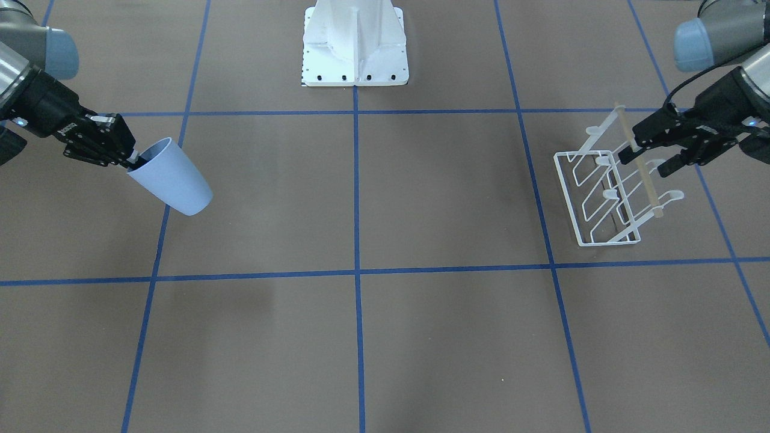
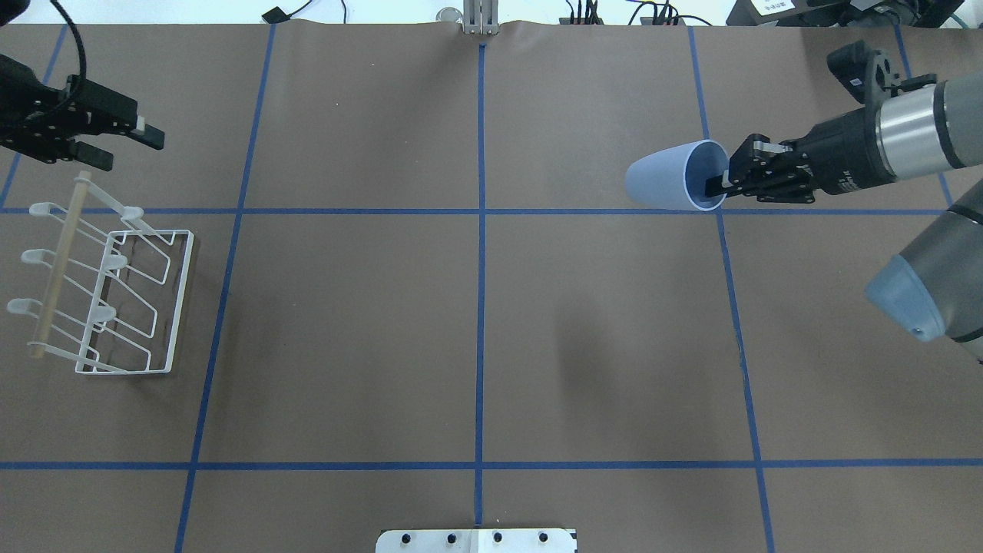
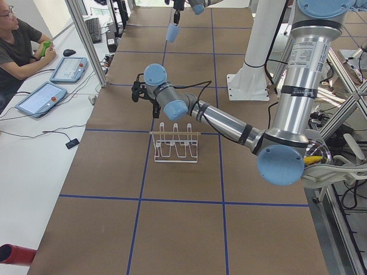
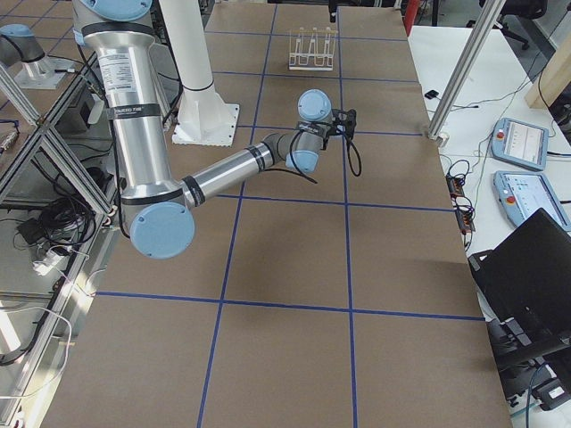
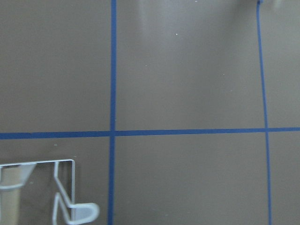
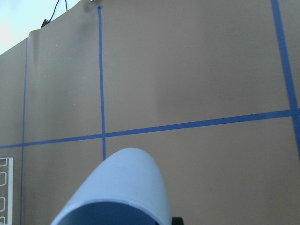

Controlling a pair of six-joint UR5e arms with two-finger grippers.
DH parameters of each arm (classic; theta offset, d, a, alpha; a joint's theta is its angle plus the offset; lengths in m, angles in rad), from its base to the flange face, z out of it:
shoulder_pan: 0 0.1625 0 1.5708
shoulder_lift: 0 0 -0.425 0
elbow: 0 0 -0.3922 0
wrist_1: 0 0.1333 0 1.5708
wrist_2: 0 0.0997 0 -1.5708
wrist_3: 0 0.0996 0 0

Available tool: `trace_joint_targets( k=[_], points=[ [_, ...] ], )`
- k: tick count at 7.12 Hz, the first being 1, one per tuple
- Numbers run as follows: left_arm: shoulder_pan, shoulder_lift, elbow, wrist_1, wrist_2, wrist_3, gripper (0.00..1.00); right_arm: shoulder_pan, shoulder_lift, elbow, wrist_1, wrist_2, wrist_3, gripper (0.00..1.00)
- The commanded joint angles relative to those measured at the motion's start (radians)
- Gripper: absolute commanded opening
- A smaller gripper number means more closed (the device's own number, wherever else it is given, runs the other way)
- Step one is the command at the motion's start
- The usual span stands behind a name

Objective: Hang cup on cup holder
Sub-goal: 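Lift the cup with the right gripper toward the center while the left gripper approaches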

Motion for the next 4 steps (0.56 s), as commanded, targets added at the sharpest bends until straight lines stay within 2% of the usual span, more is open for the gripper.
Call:
trace_joint_targets(
  k=[1,2,4],
  points=[
    [0.102,-0.113,0.001,-0.044,0.004,-0.243,0.98,-0.089,0.130,-0.002,0.007,-0.009,0.210,0.00],
    [0.135,-0.158,0.030,-0.143,0.032,-0.321,0.98,-0.120,0.144,-0.002,0.019,-0.009,0.223,0.00],
    [0.217,-0.166,0.057,-0.440,0.230,-0.561,0.98,-0.138,0.150,-0.018,0.150,-0.016,0.307,0.00]
  ],
)
